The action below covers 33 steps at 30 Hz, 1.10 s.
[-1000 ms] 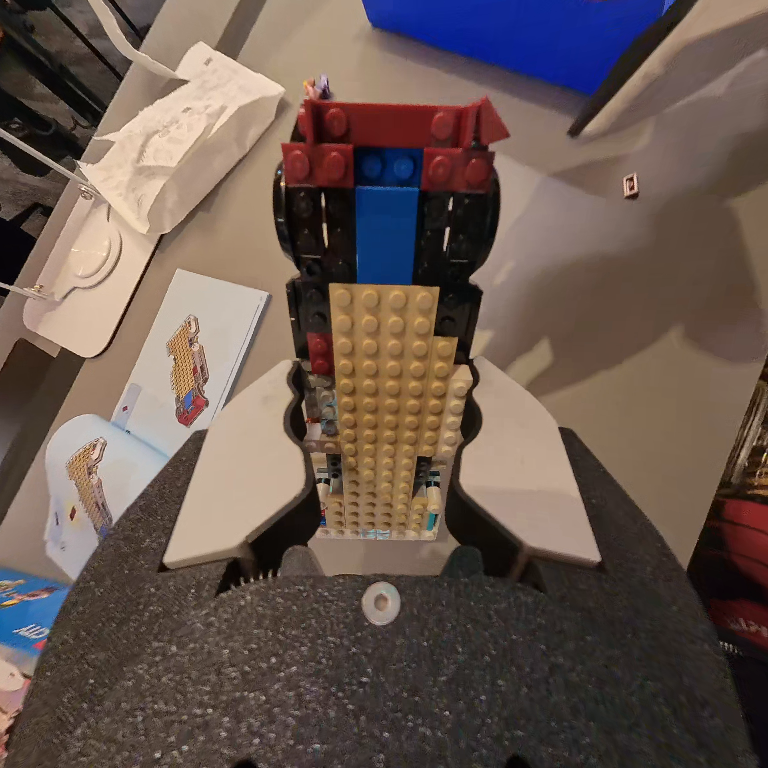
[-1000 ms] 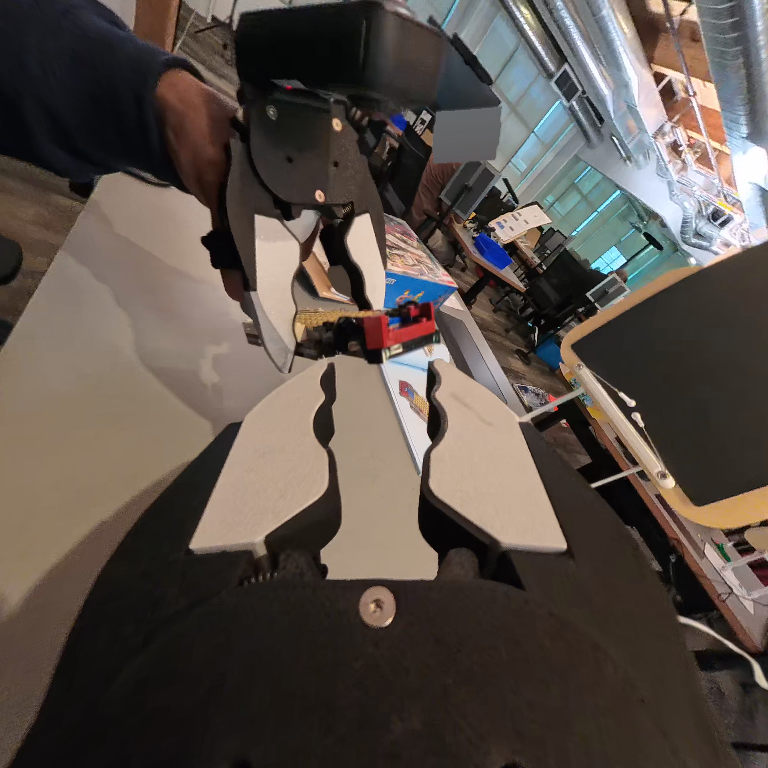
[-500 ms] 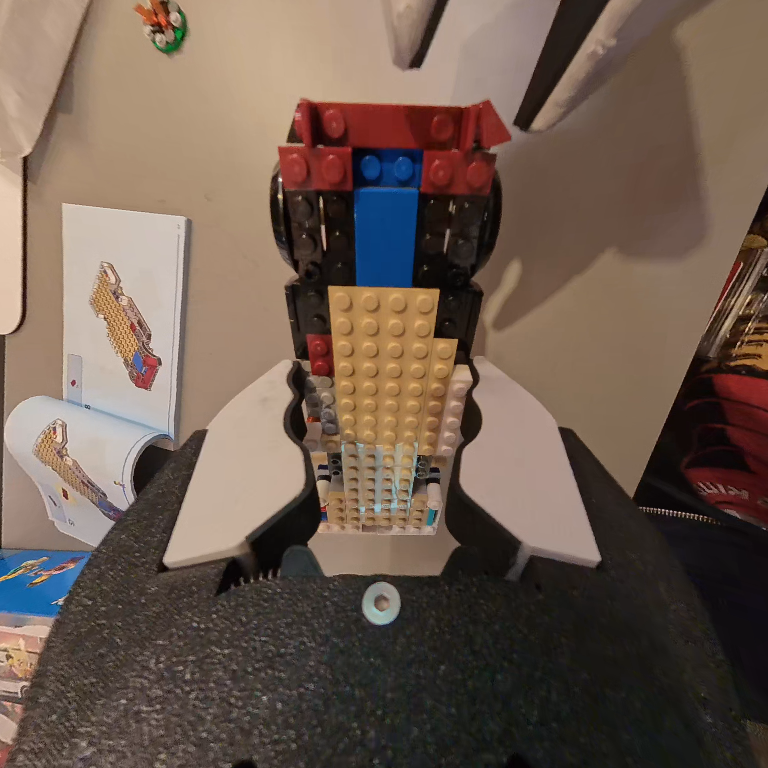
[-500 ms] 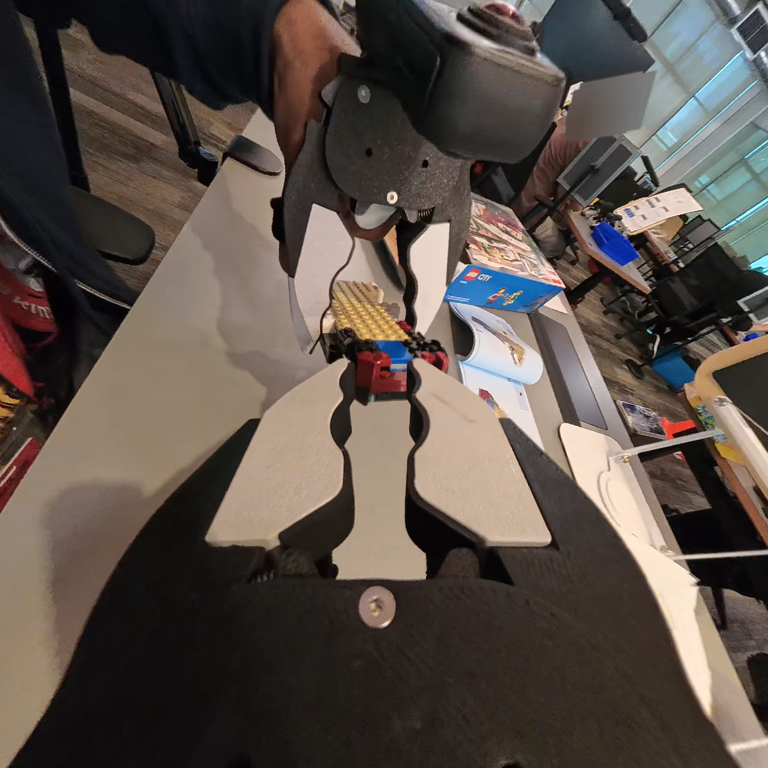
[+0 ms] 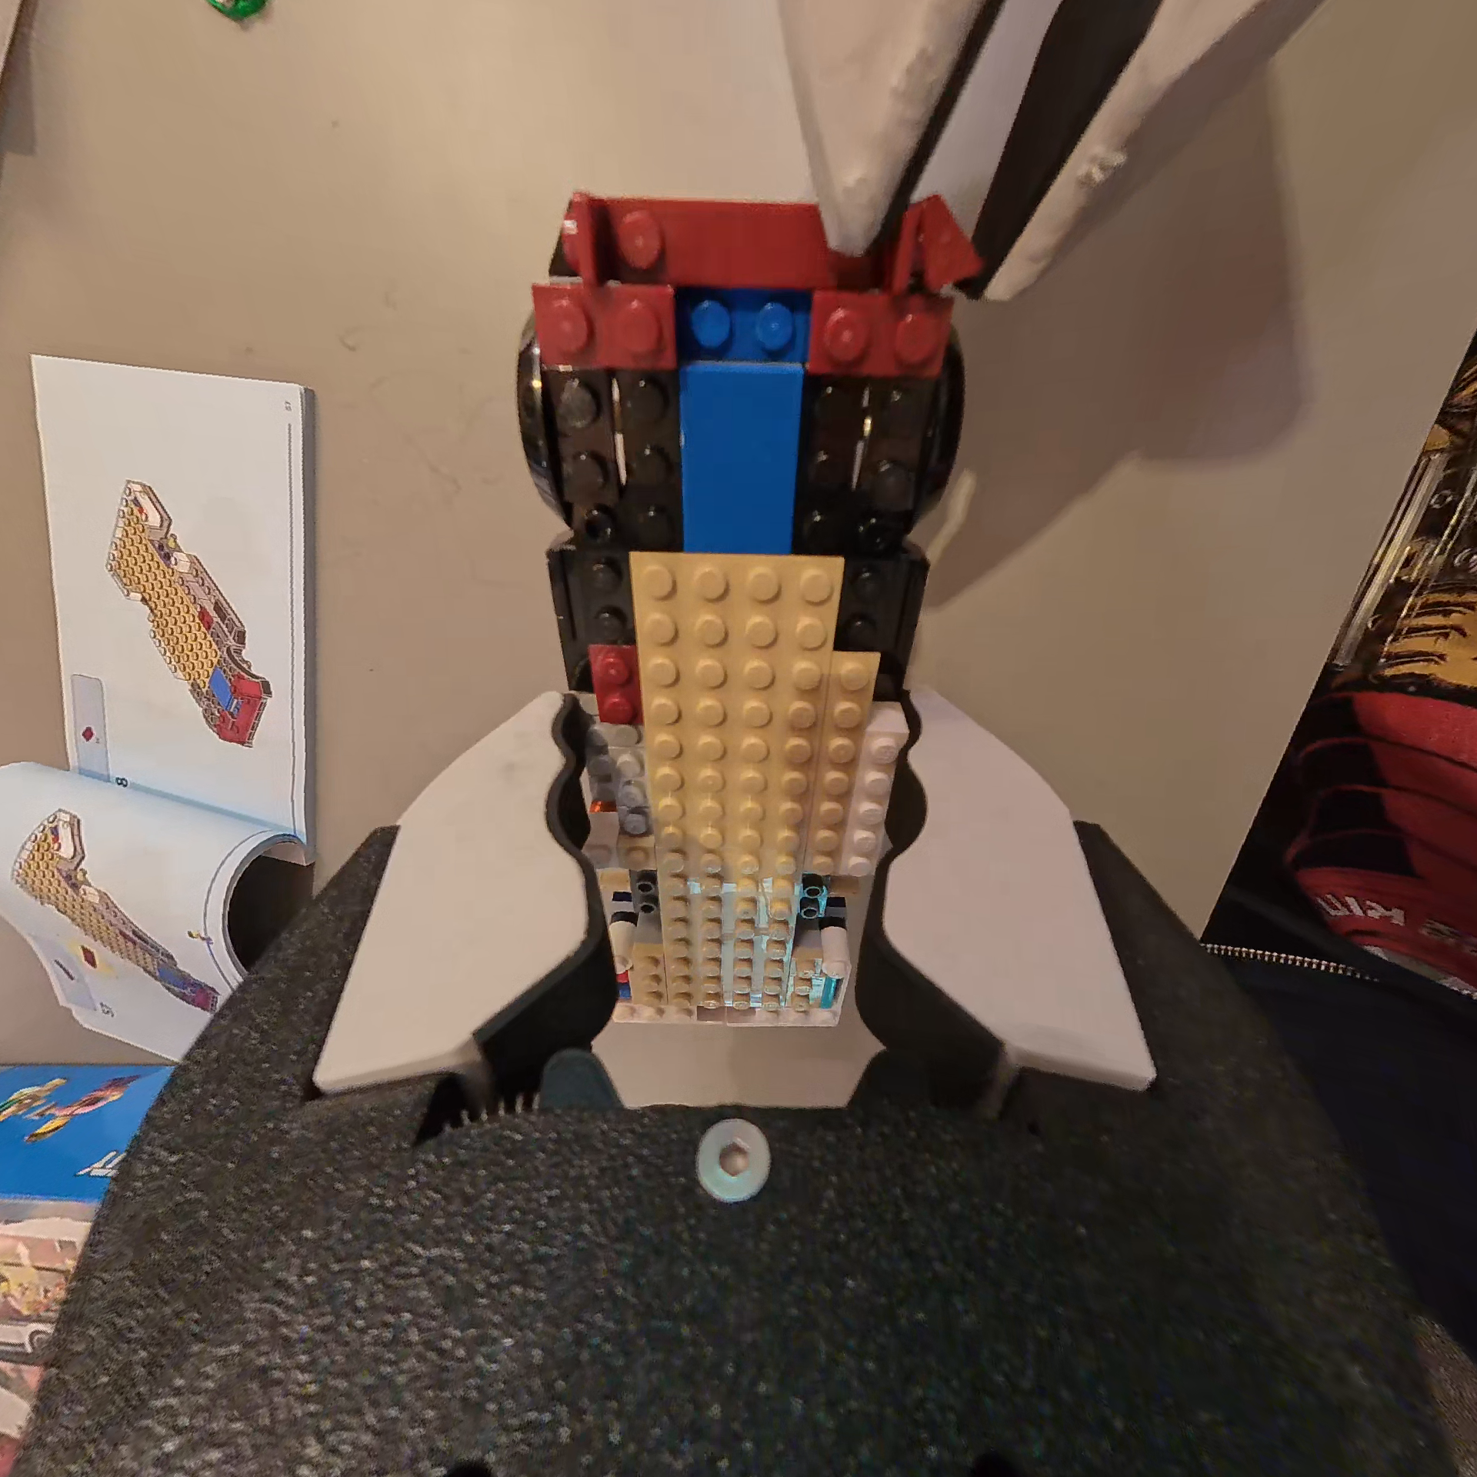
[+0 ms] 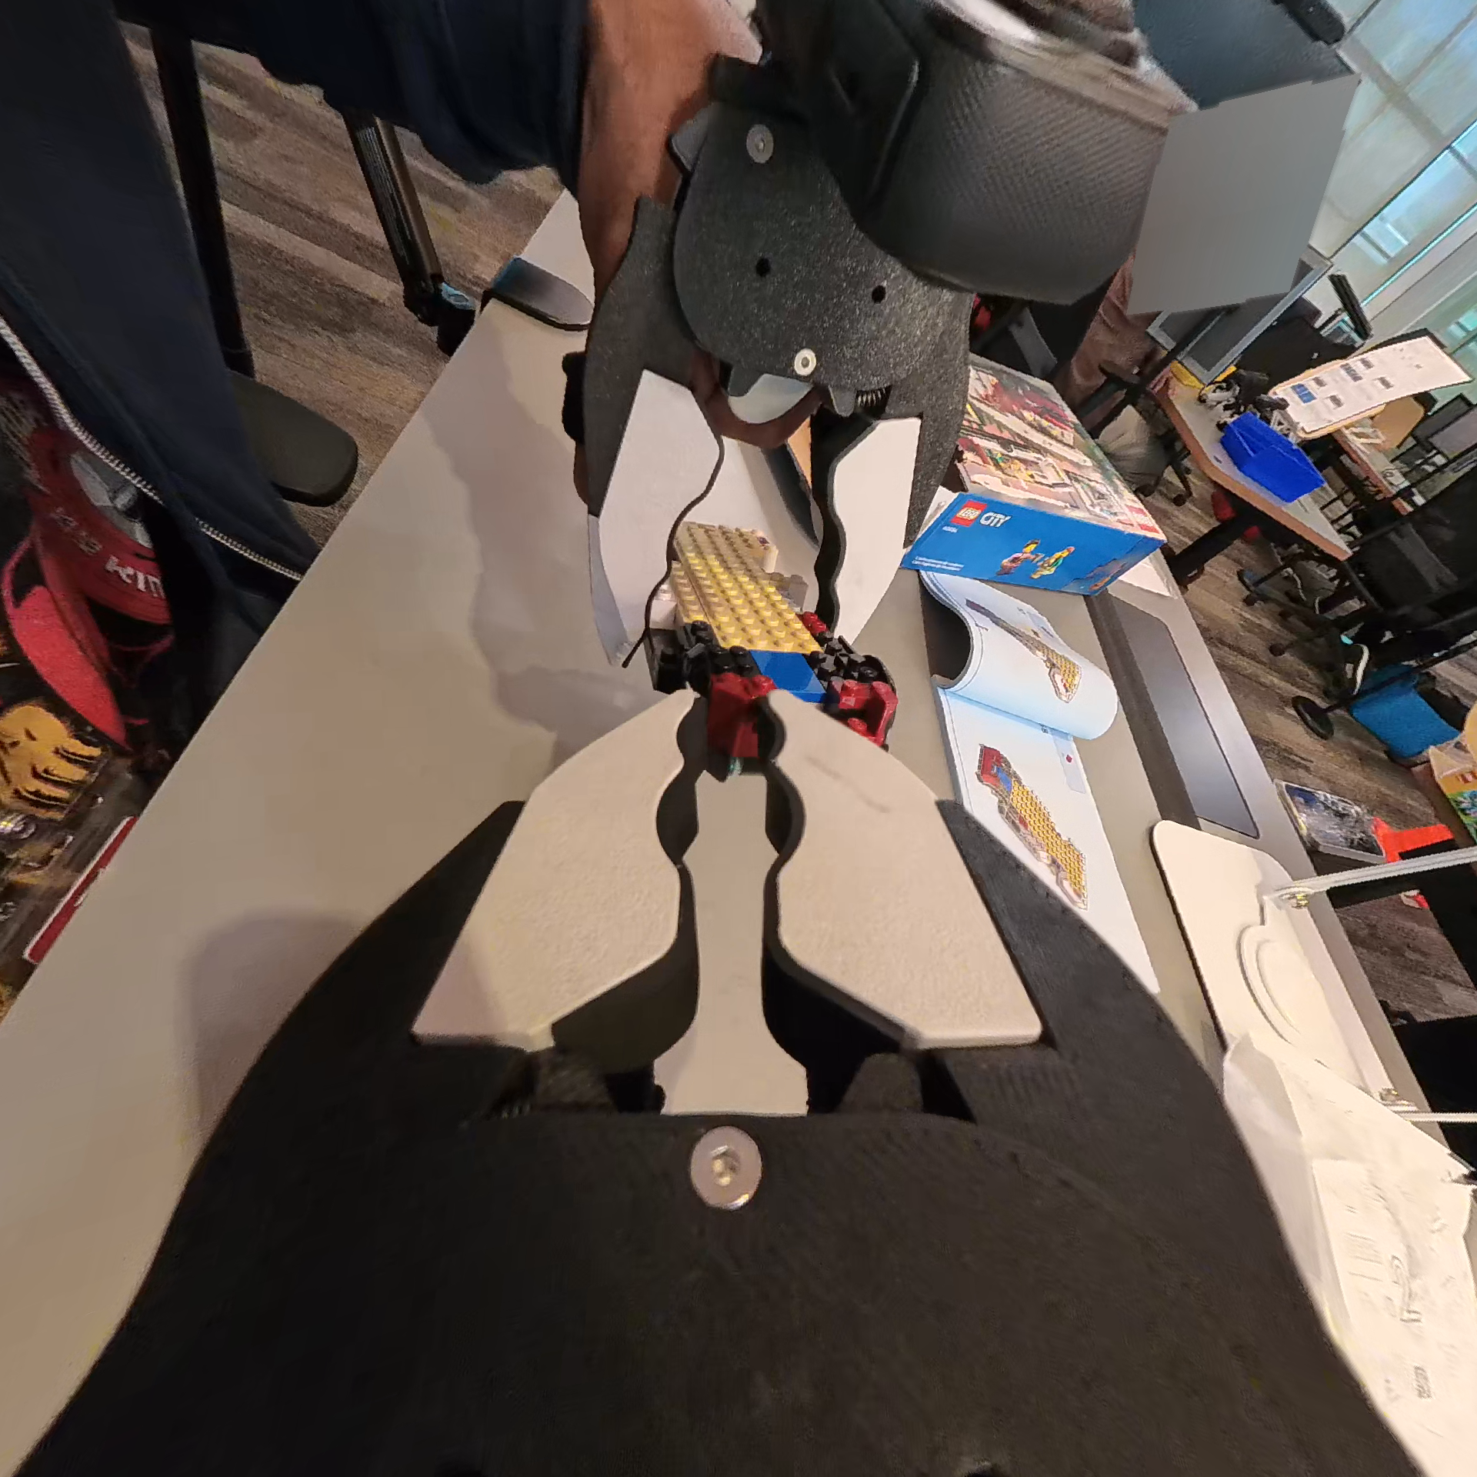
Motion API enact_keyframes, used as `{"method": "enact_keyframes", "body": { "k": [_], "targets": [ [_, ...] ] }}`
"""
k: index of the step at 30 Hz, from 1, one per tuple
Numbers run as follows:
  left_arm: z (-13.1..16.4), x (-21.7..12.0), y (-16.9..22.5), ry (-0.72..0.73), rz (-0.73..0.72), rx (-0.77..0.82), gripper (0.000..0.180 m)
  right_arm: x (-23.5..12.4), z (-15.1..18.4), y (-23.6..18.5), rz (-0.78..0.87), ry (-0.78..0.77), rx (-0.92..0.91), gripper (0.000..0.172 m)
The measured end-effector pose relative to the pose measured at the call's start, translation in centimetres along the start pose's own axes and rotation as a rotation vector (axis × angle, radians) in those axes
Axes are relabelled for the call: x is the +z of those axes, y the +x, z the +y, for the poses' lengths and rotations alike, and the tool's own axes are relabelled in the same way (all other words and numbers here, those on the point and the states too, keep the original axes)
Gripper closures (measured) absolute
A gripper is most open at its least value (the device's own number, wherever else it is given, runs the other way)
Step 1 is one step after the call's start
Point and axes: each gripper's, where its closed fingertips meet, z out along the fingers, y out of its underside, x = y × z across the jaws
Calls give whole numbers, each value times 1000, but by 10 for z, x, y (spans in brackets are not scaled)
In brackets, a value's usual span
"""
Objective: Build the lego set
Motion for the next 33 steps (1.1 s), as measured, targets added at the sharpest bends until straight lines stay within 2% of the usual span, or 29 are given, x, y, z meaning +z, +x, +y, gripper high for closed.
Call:
{"method": "enact_keyframes", "body": {
  "k": [1,16,33],
  "targets": [
    [0,0,0,-5,0,0,106,0,1,0,-2,1,4,161],
    [1,-1,2,-56,8,-29,106,0,2,2,36,56,44,161],
    [2,0,7,-91,35,-18,106,2,8,-3,-4,76,72,160]
  ]
}}
